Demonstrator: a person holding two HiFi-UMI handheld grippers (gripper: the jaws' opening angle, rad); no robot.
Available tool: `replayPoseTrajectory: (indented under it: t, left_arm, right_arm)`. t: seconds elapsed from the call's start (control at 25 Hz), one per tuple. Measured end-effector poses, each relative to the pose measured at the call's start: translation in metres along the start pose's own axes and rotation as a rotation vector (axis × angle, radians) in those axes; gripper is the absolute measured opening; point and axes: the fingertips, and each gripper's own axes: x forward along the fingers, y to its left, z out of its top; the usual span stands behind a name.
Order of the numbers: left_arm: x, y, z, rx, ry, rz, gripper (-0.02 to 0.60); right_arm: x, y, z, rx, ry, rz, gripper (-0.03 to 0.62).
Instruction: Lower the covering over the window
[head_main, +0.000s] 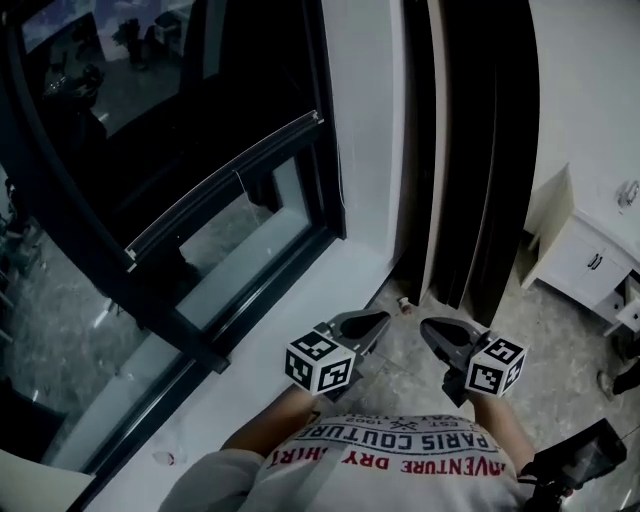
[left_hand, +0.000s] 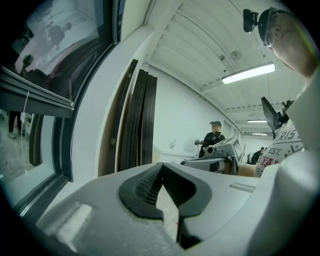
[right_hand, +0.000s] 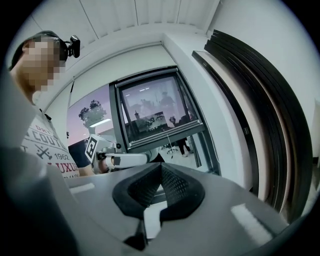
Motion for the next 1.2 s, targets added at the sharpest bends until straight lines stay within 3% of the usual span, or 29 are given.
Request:
replayPoseTrajectory:
  t: [0.4,0.88,1.2]
  left_arm:
    - [0.066,0.092,0.020,0.000,-0.019,0.055,0.002]
    - [0.182,0.247,0.104,-0.032,-0.075,0.229,0.002]
    - [0.191,0.304,0.122,-0.037,-0.103,0.314,0.001]
  right_arm:
    - [0.070,-0.105,0.019,0.009,0.022,0.093,0.005]
    - [0.156,-0.271,0.106,-0.008,0.031,0.178,0.005]
    - [0.209,-0.302,0.129,-0.036,0.047,0.259,0.005]
